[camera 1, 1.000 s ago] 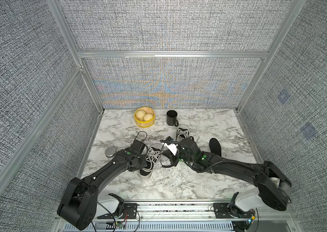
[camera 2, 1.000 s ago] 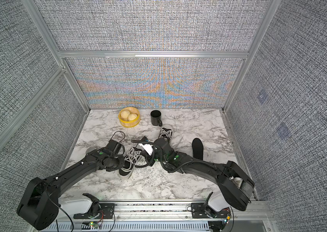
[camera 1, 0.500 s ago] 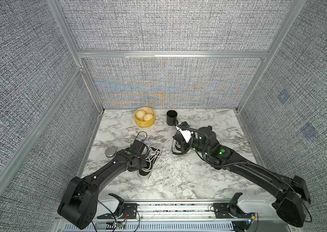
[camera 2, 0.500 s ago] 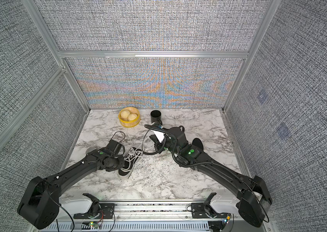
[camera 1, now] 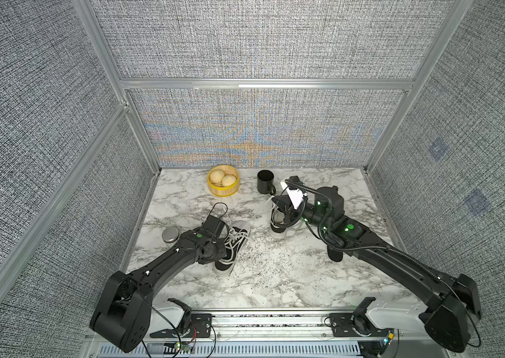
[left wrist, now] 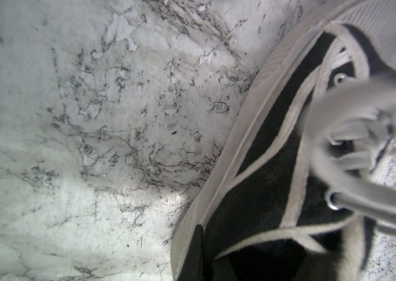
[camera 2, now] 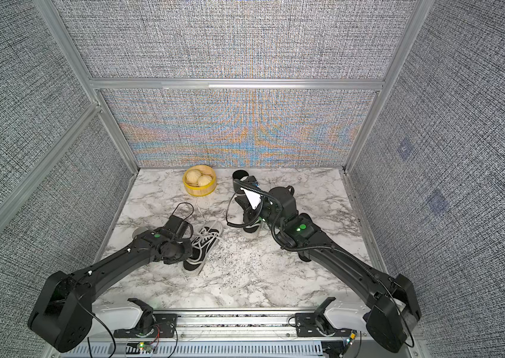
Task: Remove the insole from the shoe
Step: Untie the shoelace on the shoe.
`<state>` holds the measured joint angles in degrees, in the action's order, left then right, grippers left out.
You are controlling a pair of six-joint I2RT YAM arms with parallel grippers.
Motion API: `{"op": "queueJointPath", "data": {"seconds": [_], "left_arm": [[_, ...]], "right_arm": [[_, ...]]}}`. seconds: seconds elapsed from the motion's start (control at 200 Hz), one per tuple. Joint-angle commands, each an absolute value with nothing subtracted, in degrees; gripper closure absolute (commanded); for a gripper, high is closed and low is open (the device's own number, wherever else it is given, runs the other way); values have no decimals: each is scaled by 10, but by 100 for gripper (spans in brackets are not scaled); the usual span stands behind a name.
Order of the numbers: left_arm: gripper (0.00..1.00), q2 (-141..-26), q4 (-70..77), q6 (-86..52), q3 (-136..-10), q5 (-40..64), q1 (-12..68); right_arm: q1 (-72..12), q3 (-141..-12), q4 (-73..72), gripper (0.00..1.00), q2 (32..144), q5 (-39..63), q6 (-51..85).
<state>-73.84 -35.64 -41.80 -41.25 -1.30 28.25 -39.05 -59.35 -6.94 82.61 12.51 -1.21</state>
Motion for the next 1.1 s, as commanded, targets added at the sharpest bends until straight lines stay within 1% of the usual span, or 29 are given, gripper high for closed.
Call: {"op": "queueJointPath", "data": {"seconds": [0.0,0.09,0.21,0.39,0.46,0.5,0.55,0.59,0.63,0.715,0.775,0.845,0.956,1.021,1.096], "left_arm": [[100,-744,-342,-407,-416,1,281],[100,-745,-342,-403,-417,11,281],[100,-741,-341,-401,-414,25,281],[100,-729,-343,-407,-406,35,280],[100,-723,-343,-412,-404,36,281],[100,-721,-342,-415,-403,36,281],[100,-720,-340,-420,-402,37,281],[100,-721,-339,-424,-402,37,280],[100,-720,-336,-430,-399,38,281],[100,-718,-333,-447,-397,34,281],[100,-716,-338,-461,-395,23,281],[100,-714,-337,-475,-391,13,280],[100,-708,-326,-489,-386,19,278],[100,-711,-318,-490,-386,30,277],[100,-717,-309,-490,-389,40,277]], "right_arm": [[-402,-615,-96,100,865,142,-11],[-418,-649,-102,100,917,145,-10],[-424,-727,-88,100,1019,138,-8],[-427,-906,31,100,1201,94,-45],[-426,-940,60,100,1247,68,-51],[-427,-947,65,95,1261,52,-50],[-423,-952,74,83,1272,33,-53],[-419,-954,83,72,1274,18,-56],[-413,-953,93,65,1269,6,-59],[-394,-927,101,53,1232,-11,-68],[-378,-895,106,49,1192,-13,-80],[-359,-848,114,47,1143,-2,-98],[-340,-751,96,48,1056,53,-126],[-350,-697,77,50,1022,105,-142],[-386,-643,50,53,1006,136,-161]]}}
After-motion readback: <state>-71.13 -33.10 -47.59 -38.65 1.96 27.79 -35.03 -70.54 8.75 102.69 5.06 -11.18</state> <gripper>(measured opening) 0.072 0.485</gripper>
